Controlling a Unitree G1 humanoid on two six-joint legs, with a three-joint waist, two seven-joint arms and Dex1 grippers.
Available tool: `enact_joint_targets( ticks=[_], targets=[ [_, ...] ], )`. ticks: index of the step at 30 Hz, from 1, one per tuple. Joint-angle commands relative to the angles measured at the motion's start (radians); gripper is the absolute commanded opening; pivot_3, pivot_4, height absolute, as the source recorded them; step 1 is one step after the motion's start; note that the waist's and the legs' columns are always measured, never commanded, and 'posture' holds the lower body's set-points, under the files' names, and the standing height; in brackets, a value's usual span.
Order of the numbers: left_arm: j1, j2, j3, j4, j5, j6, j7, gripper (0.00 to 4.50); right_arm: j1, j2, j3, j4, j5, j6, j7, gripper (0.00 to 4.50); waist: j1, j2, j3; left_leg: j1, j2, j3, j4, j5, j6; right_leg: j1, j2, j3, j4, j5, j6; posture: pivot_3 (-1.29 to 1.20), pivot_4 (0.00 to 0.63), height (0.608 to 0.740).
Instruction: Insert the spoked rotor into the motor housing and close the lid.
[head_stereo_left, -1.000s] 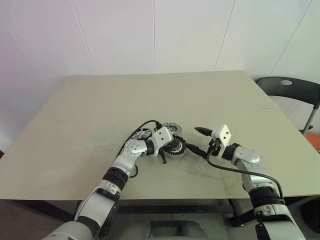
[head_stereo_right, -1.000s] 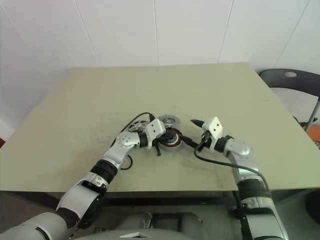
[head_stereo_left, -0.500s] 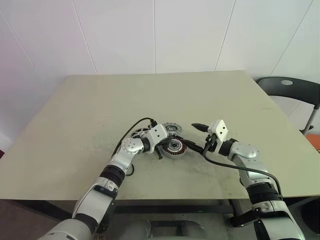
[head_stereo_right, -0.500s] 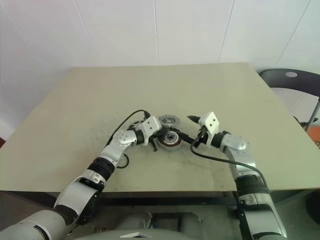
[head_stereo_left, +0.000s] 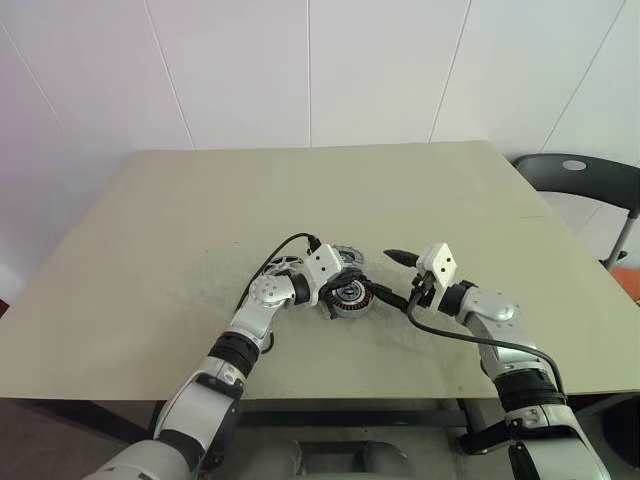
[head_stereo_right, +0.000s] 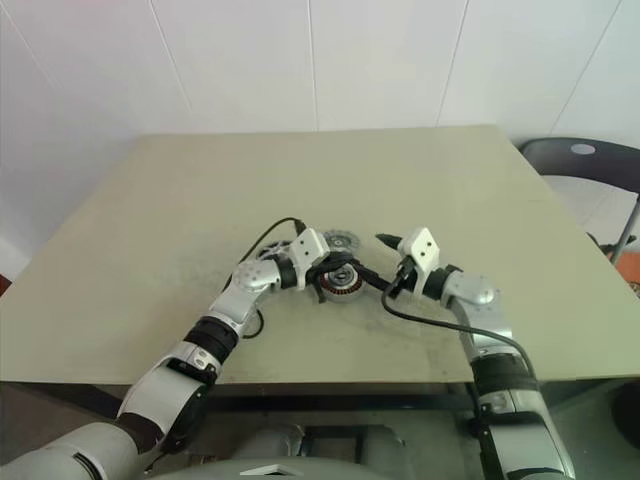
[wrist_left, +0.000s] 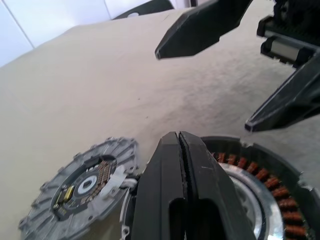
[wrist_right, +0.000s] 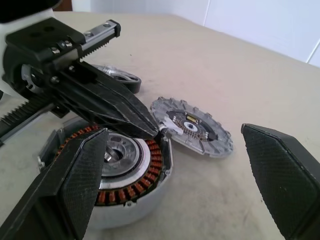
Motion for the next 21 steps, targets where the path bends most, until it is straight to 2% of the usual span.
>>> enact_joint_targets(
  ticks=[1,5,10,14,17,21],
  targets=[
    [0.035,0.024,-0.041,-0.069,-0.005,0.097,-0.092,0.06,-0.019,0.003,-0.011,0.017,-0.002,-0.036,-0.002,4.5,-0.001,0.0,0.0,0.0,0.0,0.0,0.0,0.0,0.0,0.0,0.0,0.0,0.0,0.0,0.0,0.0,0.0,0.74],
    [0.036,0.047,-0.051,-0.055,0.046,0.14,-0.032,0.06,-0.027,0.008,-0.011,0.025,-0.005,-0.043,-0.003,4.5,0.001,0.0,-0.001,0.001,0.0,0.0,0.0,0.0,0.0,0.001,0.0,0.0,0.001,0.0,0.0,0.0,0.0,0.74],
    [0.023,0.037,-0.022,-0.069,0.024,0.108,0.016,0.06,-0.024,0.01,-0.013,0.025,-0.006,-0.048,-0.008,4.5,0.001,0.0,-0.001,0.003,0.0,0.0,0.002,0.0,0.0,0.004,0.0,0.0,0.001,0.0,0.0,0.0,0.0,0.74],
    [-0.027,-0.012,0.098,-0.066,-0.065,0.026,0.131,0.06,-0.022,0.012,-0.01,0.024,-0.006,-0.049,-0.009,4.5,0.002,0.0,-0.001,0.001,0.0,0.0,0.001,0.0,0.0,0.001,0.0,0.0,0.001,0.0,0.0,0.0,0.0,0.74],
    [-0.039,-0.043,0.189,-0.116,-0.181,0.051,0.126,0.06,-0.02,0.013,-0.009,0.026,-0.005,-0.049,-0.007,4.5,0.002,-0.001,-0.001,-0.001,0.0,0.0,0.0,0.0,0.0,-0.001,0.0,0.0,0.001,0.0,0.0,0.0,0.0,0.74],
    [0.013,-0.02,0.223,-0.217,-0.235,0.127,0.112,0.06,-0.017,0.01,-0.014,0.014,0.01,-0.037,0.009,4.5,-0.002,0.0,-0.001,-0.001,0.0,0.001,-0.001,0.0,0.0,-0.001,0.0,0.001,0.0,0.0,0.0,0.0,0.0,0.74]
  ],
)
